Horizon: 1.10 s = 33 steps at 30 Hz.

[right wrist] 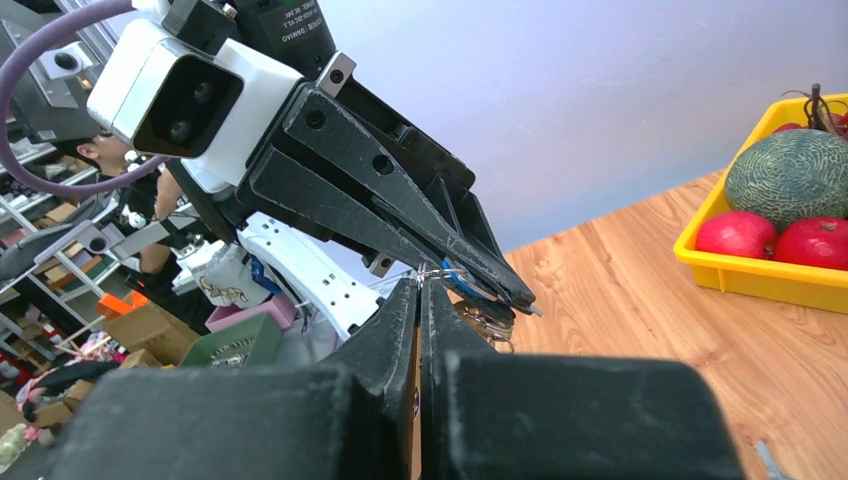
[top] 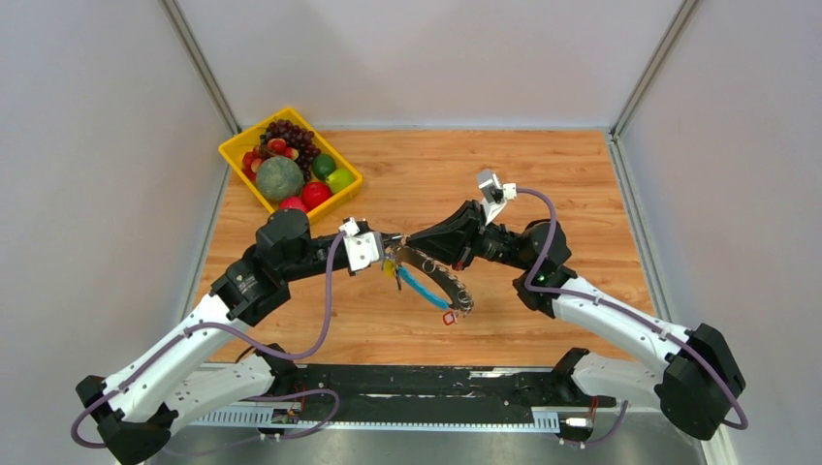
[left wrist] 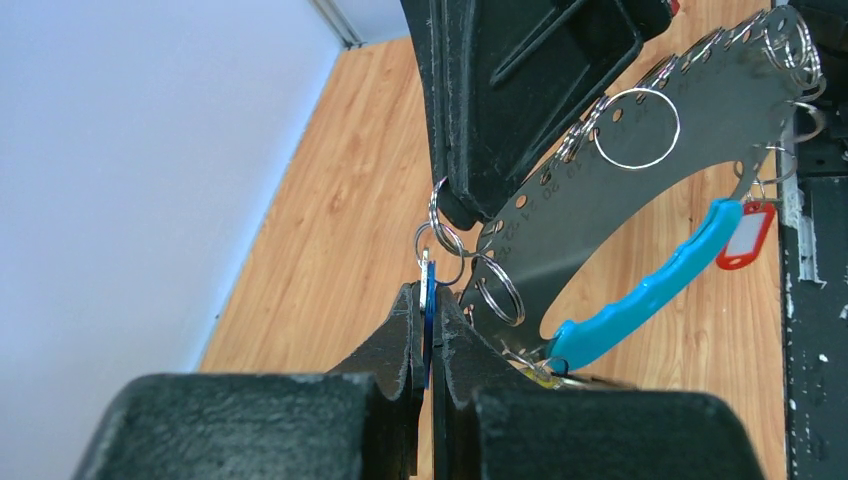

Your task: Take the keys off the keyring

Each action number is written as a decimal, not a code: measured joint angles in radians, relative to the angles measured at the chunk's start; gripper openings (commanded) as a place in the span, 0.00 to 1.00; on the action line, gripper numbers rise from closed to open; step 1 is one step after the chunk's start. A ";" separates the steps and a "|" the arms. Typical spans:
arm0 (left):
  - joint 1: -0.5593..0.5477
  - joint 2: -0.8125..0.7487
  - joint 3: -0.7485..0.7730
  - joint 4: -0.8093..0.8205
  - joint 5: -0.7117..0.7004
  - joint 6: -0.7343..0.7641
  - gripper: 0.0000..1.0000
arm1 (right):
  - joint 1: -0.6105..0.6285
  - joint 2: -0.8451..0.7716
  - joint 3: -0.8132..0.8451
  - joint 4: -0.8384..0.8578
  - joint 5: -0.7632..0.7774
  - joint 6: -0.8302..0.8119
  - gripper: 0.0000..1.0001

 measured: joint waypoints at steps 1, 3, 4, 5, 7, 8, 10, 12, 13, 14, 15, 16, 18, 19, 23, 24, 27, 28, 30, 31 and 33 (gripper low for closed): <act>0.000 0.000 0.000 0.002 0.001 0.001 0.00 | 0.000 0.006 0.000 0.008 0.002 0.011 0.00; 0.000 0.000 -0.002 0.007 0.003 0.004 0.00 | 0.000 0.015 0.000 0.022 0.009 0.029 0.00; -0.001 0.000 -0.003 0.010 0.008 0.010 0.00 | 0.000 0.018 0.000 0.025 0.011 0.036 0.00; -0.001 -0.001 -0.005 0.012 0.008 0.016 0.00 | 0.000 0.021 0.000 0.026 0.013 0.043 0.00; -0.001 -0.001 -0.007 0.011 0.006 0.022 0.00 | 0.000 0.030 0.000 0.031 0.016 0.058 0.00; -0.002 -0.001 -0.008 0.010 0.006 0.026 0.00 | 0.000 0.035 0.000 0.034 0.016 0.064 0.00; -0.003 -0.001 -0.010 0.006 0.004 0.036 0.00 | 0.001 0.044 0.000 0.042 0.016 0.078 0.00; -0.007 0.000 -0.010 0.005 0.002 0.042 0.00 | 0.001 0.052 0.000 0.045 0.016 0.087 0.00; -0.010 0.001 -0.010 0.005 -0.002 0.045 0.00 | 0.002 0.055 0.000 0.047 0.017 0.092 0.00; -0.013 0.001 -0.010 0.005 -0.006 0.047 0.00 | 0.002 0.059 0.000 0.048 0.019 0.100 0.00; -0.016 0.001 -0.011 0.004 -0.012 0.049 0.00 | 0.002 0.060 0.000 0.049 0.021 0.105 0.00; -0.019 0.001 -0.012 0.004 -0.018 0.053 0.00 | 0.002 0.061 0.000 0.048 0.026 0.108 0.00; -0.027 0.002 -0.013 0.005 -0.037 0.061 0.00 | 0.002 0.061 0.000 0.048 0.036 0.119 0.00; -0.031 0.002 -0.013 0.005 -0.047 0.064 0.00 | 0.002 0.061 0.000 0.047 0.043 0.124 0.00; -0.050 0.007 -0.013 0.008 -0.098 0.083 0.00 | 0.006 0.061 -0.001 0.046 0.079 0.152 0.00; -0.056 0.011 -0.012 0.008 -0.112 0.089 0.00 | 0.006 0.061 -0.002 0.046 0.086 0.158 0.00; -0.091 0.037 -0.010 0.004 -0.176 0.114 0.00 | 0.006 0.062 -0.010 0.040 0.106 0.170 0.00; -0.104 0.046 -0.010 0.001 -0.199 0.125 0.00 | 0.006 0.063 -0.013 0.039 0.114 0.174 0.00; -0.130 0.063 -0.007 -0.016 -0.248 0.144 0.00 | 0.006 0.067 -0.017 0.034 0.120 0.177 0.00; -0.138 0.070 -0.005 -0.024 -0.268 0.148 0.00 | 0.006 0.071 -0.017 0.032 0.119 0.178 0.00; -0.150 0.086 0.003 -0.045 -0.305 0.153 0.00 | 0.003 0.079 -0.017 0.031 0.119 0.179 0.00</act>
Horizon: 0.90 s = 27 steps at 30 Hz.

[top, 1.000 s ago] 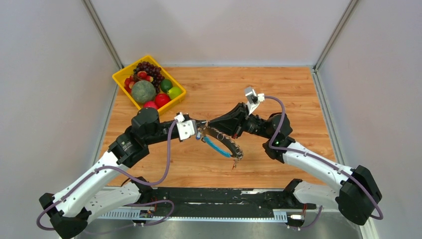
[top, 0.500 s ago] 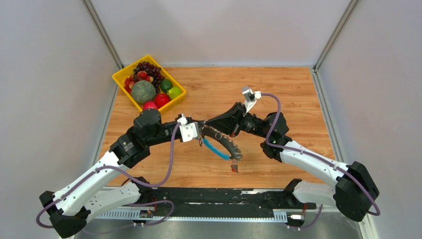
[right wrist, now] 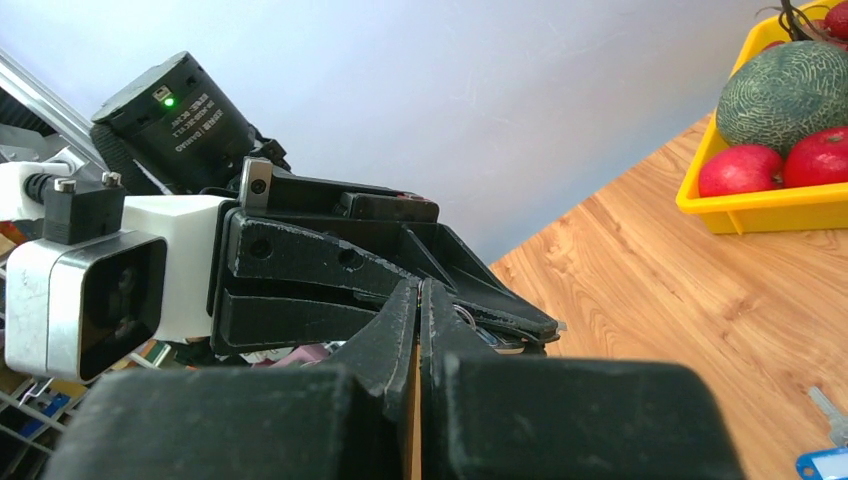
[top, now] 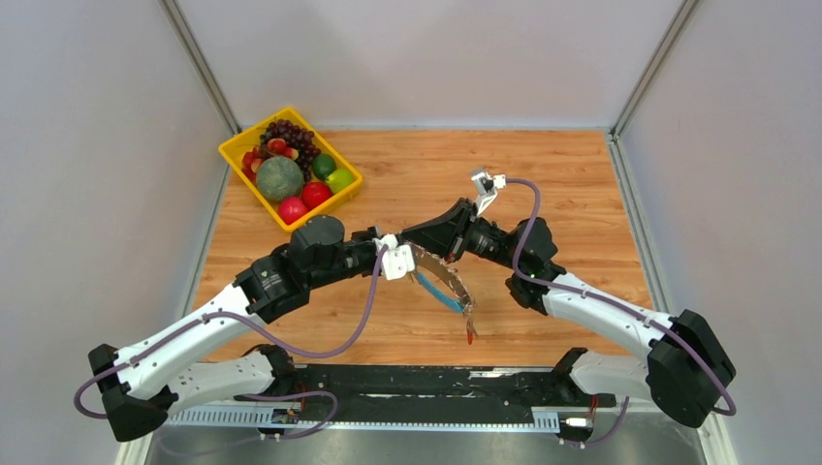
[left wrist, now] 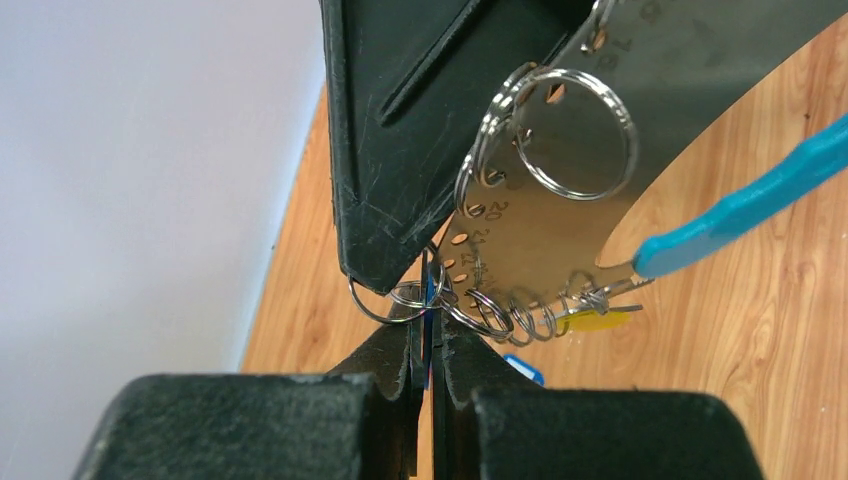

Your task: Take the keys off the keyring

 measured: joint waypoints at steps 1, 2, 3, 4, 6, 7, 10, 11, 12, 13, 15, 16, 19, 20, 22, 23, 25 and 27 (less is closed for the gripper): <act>-0.003 0.005 0.003 -0.006 -0.013 0.001 0.00 | -0.002 0.003 0.000 -0.003 0.000 0.000 0.00; -0.006 0.010 0.005 -0.011 -0.024 0.001 0.00 | -0.003 0.004 0.000 -0.008 -0.001 0.000 0.00; -0.008 0.014 0.005 -0.016 -0.035 0.002 0.00 | -0.003 0.005 0.000 -0.014 -0.002 0.000 0.00; -0.009 0.014 0.005 -0.020 -0.040 0.004 0.00 | -0.003 0.005 0.000 -0.019 -0.004 0.000 0.00; -0.010 0.013 0.005 -0.028 -0.047 0.004 0.00 | -0.003 0.004 0.000 -0.028 -0.006 -0.001 0.00; -0.010 0.013 0.005 -0.031 -0.045 0.003 0.00 | -0.003 0.002 0.000 -0.033 -0.006 -0.001 0.00; -0.011 0.010 0.005 -0.031 -0.045 0.004 0.00 | -0.003 -0.003 0.000 -0.039 -0.015 0.000 0.00; -0.011 0.007 0.005 -0.032 -0.045 0.004 0.00 | -0.003 -0.004 0.000 -0.037 -0.018 0.003 0.00; -0.013 0.004 0.005 -0.032 -0.044 0.004 0.00 | -0.003 -0.006 0.000 -0.037 -0.025 0.007 0.00; -0.014 0.002 0.005 -0.031 -0.044 0.004 0.00 | -0.003 -0.008 0.000 -0.037 -0.031 0.011 0.00; -0.016 -0.003 0.005 -0.031 -0.042 0.004 0.00 | -0.003 -0.011 0.000 -0.037 -0.044 0.021 0.00; -0.016 -0.006 0.005 -0.032 -0.040 0.004 0.00 | -0.004 -0.011 0.000 -0.036 -0.051 0.027 0.00; -0.016 -0.012 0.005 -0.031 -0.030 0.004 0.00 | -0.007 -0.011 0.000 -0.034 -0.076 0.053 0.00; -0.016 -0.014 0.005 -0.031 -0.026 0.003 0.00 | -0.008 -0.011 0.000 -0.031 -0.084 0.061 0.00; -0.014 -0.018 0.005 -0.030 -0.016 0.003 0.00 | -0.010 -0.008 0.000 -0.019 -0.104 0.079 0.00; -0.013 -0.021 0.005 -0.030 -0.008 0.002 0.00 | -0.010 -0.006 0.000 -0.013 -0.113 0.084 0.00; -0.010 -0.026 0.005 -0.031 0.005 -0.001 0.00 | -0.011 -0.003 0.000 -0.011 -0.130 0.092 0.00; -0.006 -0.029 0.005 -0.034 0.014 -0.003 0.00 | -0.012 -0.003 0.002 -0.017 -0.143 0.092 0.00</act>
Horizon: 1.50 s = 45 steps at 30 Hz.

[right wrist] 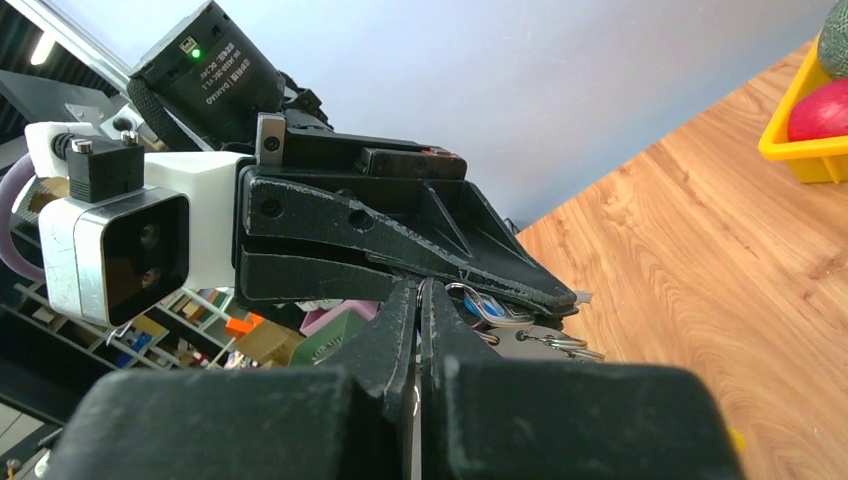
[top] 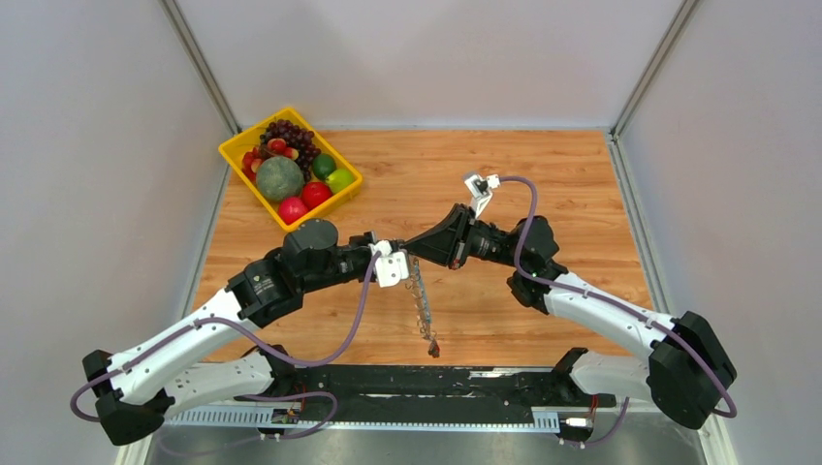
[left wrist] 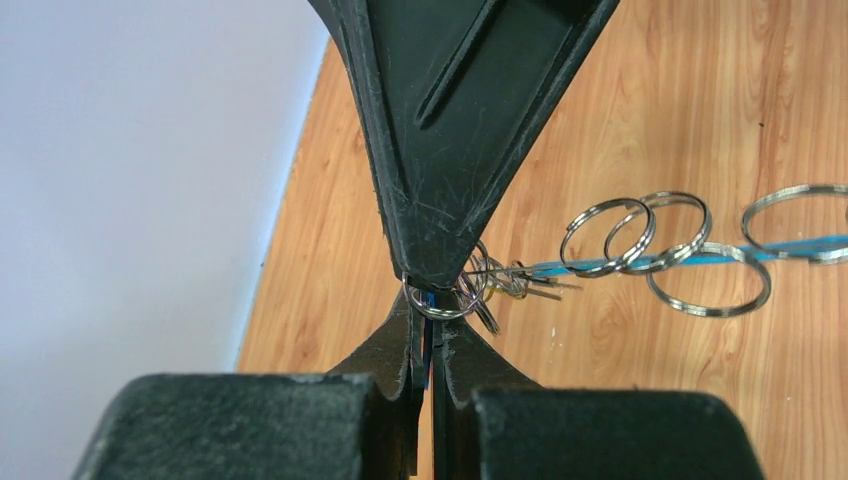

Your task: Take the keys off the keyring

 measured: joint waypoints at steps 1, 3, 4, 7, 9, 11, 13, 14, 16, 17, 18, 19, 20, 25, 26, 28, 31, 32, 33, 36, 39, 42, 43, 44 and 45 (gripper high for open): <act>0.001 -0.001 0.000 -0.002 0.005 -0.001 0.00 | 0.000 0.000 0.003 -0.007 -0.006 -0.005 0.00; 0.003 -0.005 0.000 -0.008 0.013 -0.002 0.00 | -0.001 0.000 0.014 -0.034 -0.026 -0.023 0.00; 0.004 -0.006 0.000 -0.013 0.018 -0.002 0.00 | -0.001 0.000 0.021 -0.048 -0.034 -0.033 0.00; 0.006 -0.011 0.000 -0.034 0.021 -0.003 0.00 | -0.001 0.000 0.048 -0.121 -0.061 -0.089 0.00; 0.006 -0.011 0.000 -0.051 0.024 -0.005 0.00 | -0.001 -0.003 0.063 -0.181 -0.069 -0.139 0.00; 0.006 -0.011 0.002 -0.073 0.028 -0.006 0.00 | 0.000 -0.010 0.076 -0.245 -0.076 -0.191 0.00; 0.007 -0.010 0.010 -0.103 0.029 -0.008 0.00 | 0.004 -0.019 0.093 -0.313 -0.084 -0.250 0.00; 0.008 -0.010 0.018 -0.118 0.029 -0.010 0.00 | 0.004 -0.025 0.105 -0.343 -0.087 -0.280 0.00; 0.011 -0.010 0.034 -0.144 0.029 -0.013 0.00 | 0.004 -0.037 0.119 -0.391 -0.096 -0.334 0.00; 0.012 -0.010 0.047 -0.155 0.028 -0.015 0.00 | 0.004 -0.042 0.121 -0.414 -0.101 -0.359 0.00; 0.013 -0.010 0.060 -0.175 0.028 -0.019 0.00 | 0.003 -0.046 0.122 -0.430 -0.103 -0.382 0.00; 0.013 -0.010 0.064 -0.180 0.028 -0.020 0.00 | 0.003 -0.047 0.123 -0.445 -0.105 -0.403 0.00; 0.013 -0.010 0.073 -0.189 0.029 -0.024 0.00 | 0.003 -0.047 0.123 -0.461 -0.108 -0.423 0.00; 0.012 0.001 0.100 -0.210 0.045 -0.038 0.00 | 0.007 -0.035 0.124 -0.519 -0.132 -0.503 0.00; 0.013 0.005 0.102 -0.210 0.045 -0.042 0.00 | 0.008 -0.034 0.124 -0.530 -0.138 -0.519 0.00; 0.012 0.010 0.106 -0.211 0.050 -0.048 0.00 | 0.009 -0.033 0.124 -0.541 -0.144 -0.543 0.00; 0.013 0.015 0.114 -0.211 0.061 -0.062 0.00 | 0.010 -0.023 0.124 -0.546 -0.147 -0.570 0.00; 0.013 0.015 0.115 -0.210 0.064 -0.066 0.00 | 0.010 -0.016 0.126 -0.547 -0.147 -0.576 0.04; 0.013 0.016 0.116 -0.209 0.067 -0.069 0.00 | 0.011 -0.010 0.127 -0.549 -0.148 -0.580 0.10; 0.013 0.019 0.121 -0.195 0.070 -0.077 0.00 | 0.015 0.011 0.134 -0.574 -0.143 -0.590 0.34; 0.013 0.029 0.134 -0.191 0.058 -0.082 0.00 | 0.017 0.011 0.134 -0.593 -0.117 -0.603 0.48; 0.013 0.034 0.145 -0.199 0.035 -0.087 0.00 | 0.017 -0.021 0.134 -0.614 -0.067 -0.629 0.54; 0.013 0.036 0.152 -0.203 0.028 -0.089 0.00 | 0.017 -0.039 0.134 -0.620 -0.049 -0.640 0.57; 0.013 0.038 0.159 -0.208 0.020 -0.092 0.00 | 0.017 -0.059 0.134 -0.628 -0.034 -0.652 0.60; 0.013 0.040 0.168 -0.211 0.012 -0.097 0.00 | 0.017 -0.084 0.133 -0.634 -0.013 -0.666 0.63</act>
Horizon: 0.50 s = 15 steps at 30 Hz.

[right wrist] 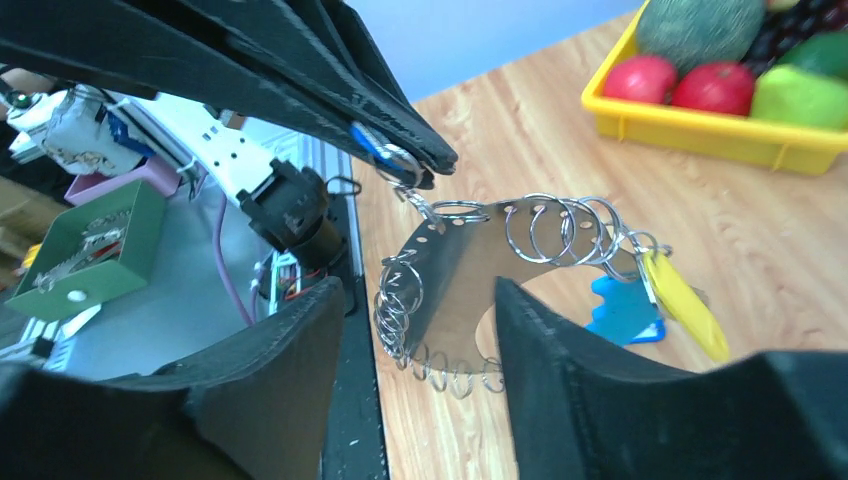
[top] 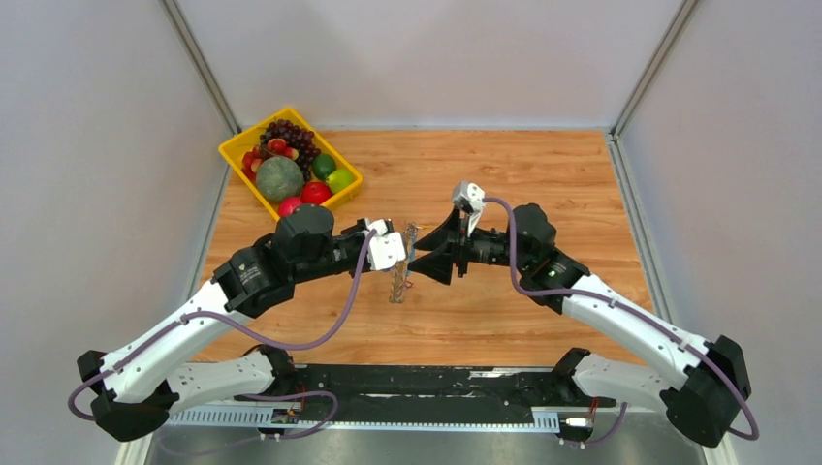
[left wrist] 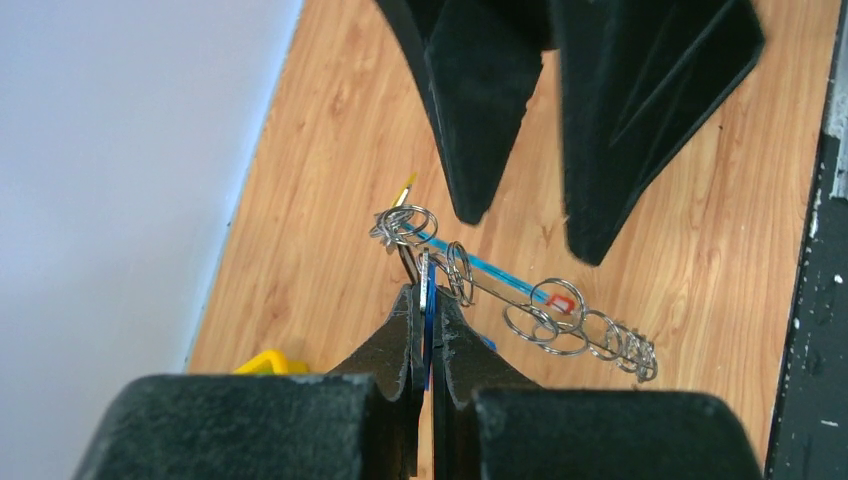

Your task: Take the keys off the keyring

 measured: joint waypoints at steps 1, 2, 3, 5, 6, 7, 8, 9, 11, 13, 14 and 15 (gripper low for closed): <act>0.000 0.002 0.009 -0.002 -0.007 -0.005 0.00 | 0.000 -0.026 0.000 -0.006 0.017 -0.011 0.66; 0.000 0.005 0.019 -0.004 -0.017 -0.013 0.00 | 0.000 -0.053 0.000 -0.011 0.033 -0.023 0.68; 0.000 0.006 0.029 -0.007 -0.025 -0.019 0.00 | 0.000 -0.072 0.000 -0.014 0.044 -0.027 0.71; 0.000 0.014 0.051 -0.018 -0.050 -0.041 0.00 | 0.001 -0.110 0.000 -0.014 0.061 -0.039 0.85; 0.000 0.019 0.063 -0.025 -0.063 -0.055 0.00 | 0.004 -0.121 0.000 -0.014 0.072 -0.042 0.91; 0.000 0.026 0.075 -0.031 -0.074 -0.068 0.00 | 0.009 -0.127 0.000 -0.015 0.085 -0.044 0.93; 0.000 0.035 0.090 -0.038 -0.088 -0.087 0.00 | 0.018 -0.131 0.000 -0.015 0.106 -0.050 0.95; 0.000 0.046 0.106 -0.045 -0.103 -0.106 0.00 | 0.032 -0.131 0.000 -0.016 0.133 -0.055 0.97; 0.000 0.071 0.137 -0.056 -0.130 -0.144 0.00 | 0.064 -0.126 0.000 -0.021 0.186 -0.058 1.00; 0.000 0.098 0.170 -0.066 -0.157 -0.185 0.00 | 0.096 -0.115 0.000 -0.024 0.256 -0.065 1.00; 0.000 0.110 0.183 -0.071 -0.169 -0.204 0.00 | 0.140 -0.106 0.000 -0.025 0.294 -0.069 1.00; 0.000 0.122 0.196 -0.078 -0.183 -0.223 0.00 | 0.169 -0.095 0.000 -0.027 0.336 -0.072 1.00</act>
